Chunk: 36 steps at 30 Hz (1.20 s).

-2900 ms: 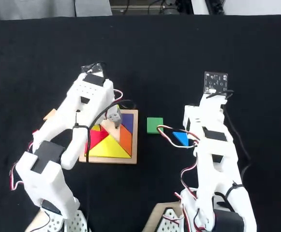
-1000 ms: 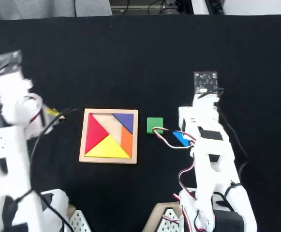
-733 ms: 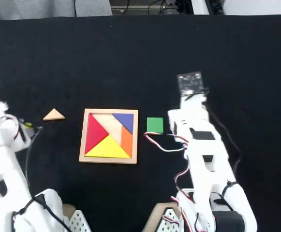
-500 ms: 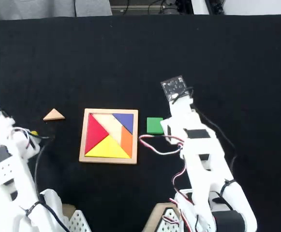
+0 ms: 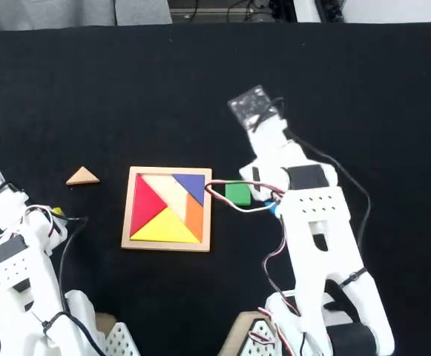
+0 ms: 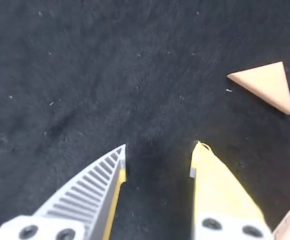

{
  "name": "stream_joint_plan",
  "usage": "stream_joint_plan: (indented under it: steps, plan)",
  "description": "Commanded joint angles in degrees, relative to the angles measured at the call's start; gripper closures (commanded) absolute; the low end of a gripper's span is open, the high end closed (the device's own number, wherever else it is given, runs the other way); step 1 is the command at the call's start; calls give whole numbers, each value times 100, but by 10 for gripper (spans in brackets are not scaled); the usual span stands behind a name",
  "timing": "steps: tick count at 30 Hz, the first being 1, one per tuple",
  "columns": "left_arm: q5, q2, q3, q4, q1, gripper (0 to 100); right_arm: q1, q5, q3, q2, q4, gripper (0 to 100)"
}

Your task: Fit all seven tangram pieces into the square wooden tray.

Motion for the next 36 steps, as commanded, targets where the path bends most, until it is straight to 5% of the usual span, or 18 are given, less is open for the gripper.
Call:
stream_joint_plan:
  steps: [1, 5, 11, 24, 28, 33, 36]
  plan:
    - [18, -97, -13, -176, -22, 784, -18, 1486, -259, -163, 431, 985]
    - [18, -97, -4, -176, -4, 784, 220, 3209, 233, -198, 686, 913]
    - [9, -97, -4, -185, -13, 782, 695, 4387, 664, -163, 695, 701]
    - [-220, -97, 13, -193, 13, 781, 1187, 5231, -681, 2114, 1292, 706]
    - [-281, -97, 13, -185, 31, 783, 1222, 4905, -743, 2114, 993, 706]
    - [-299, -97, 13, -185, 31, 783, 1081, 2646, -716, 1833, 914, 708]
    - [-299, -97, 48, -185, 31, 783, 1055, 1916, -620, 1859, 862, 711]
